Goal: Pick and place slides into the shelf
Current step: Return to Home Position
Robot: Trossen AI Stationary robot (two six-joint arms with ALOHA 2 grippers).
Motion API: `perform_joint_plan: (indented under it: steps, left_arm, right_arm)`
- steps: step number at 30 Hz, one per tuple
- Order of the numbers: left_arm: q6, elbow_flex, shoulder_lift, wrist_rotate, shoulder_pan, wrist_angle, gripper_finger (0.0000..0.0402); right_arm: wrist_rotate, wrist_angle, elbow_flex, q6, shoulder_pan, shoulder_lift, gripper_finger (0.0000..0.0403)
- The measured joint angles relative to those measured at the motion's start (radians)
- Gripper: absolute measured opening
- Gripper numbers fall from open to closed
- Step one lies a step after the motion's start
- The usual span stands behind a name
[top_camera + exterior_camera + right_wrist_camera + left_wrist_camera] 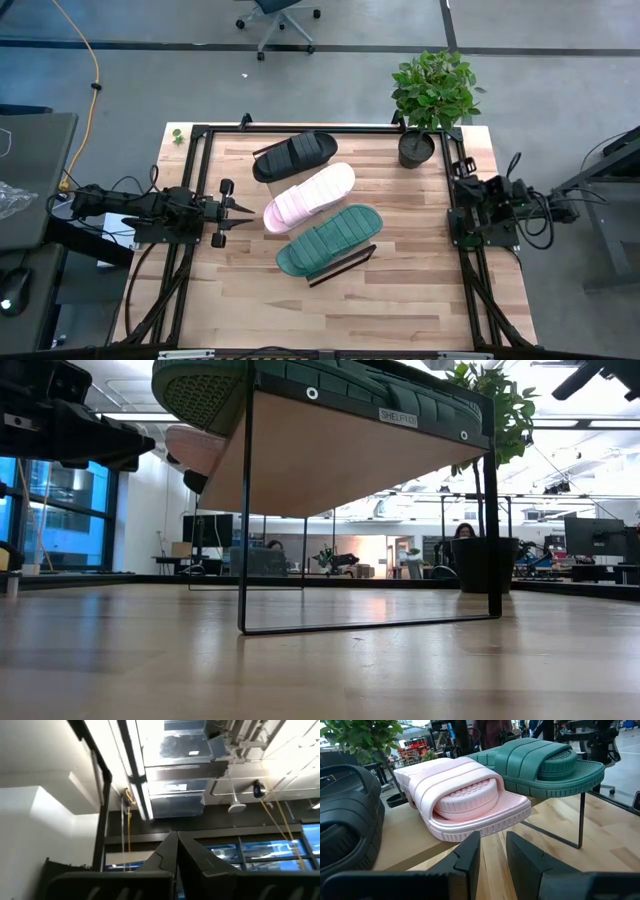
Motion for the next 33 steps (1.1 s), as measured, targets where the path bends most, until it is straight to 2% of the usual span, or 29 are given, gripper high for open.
perform_joint_plan:
  steps: [12, 20, 33]
  left_arm:
    - [0.0, 0.0, 0.0, 0.0, 0.0, 0.0, 0.0083]
    - [0.0, 0.0, 0.0, 0.0, 0.0, 0.0, 0.0083]
    - [0.0, 0.0, 0.0, 0.0, 0.0, 0.0, 0.0083]
  right_arm:
    - [0.004, -0.324, 0.0, -0.052, -0.001, 0.0, 0.0]
    - [0.107, -0.514, 0.0, -0.095, -0.001, 0.0, 0.0]
    - [0.047, -0.801, -0.001, -0.083, -0.001, 0.0, 0.0]
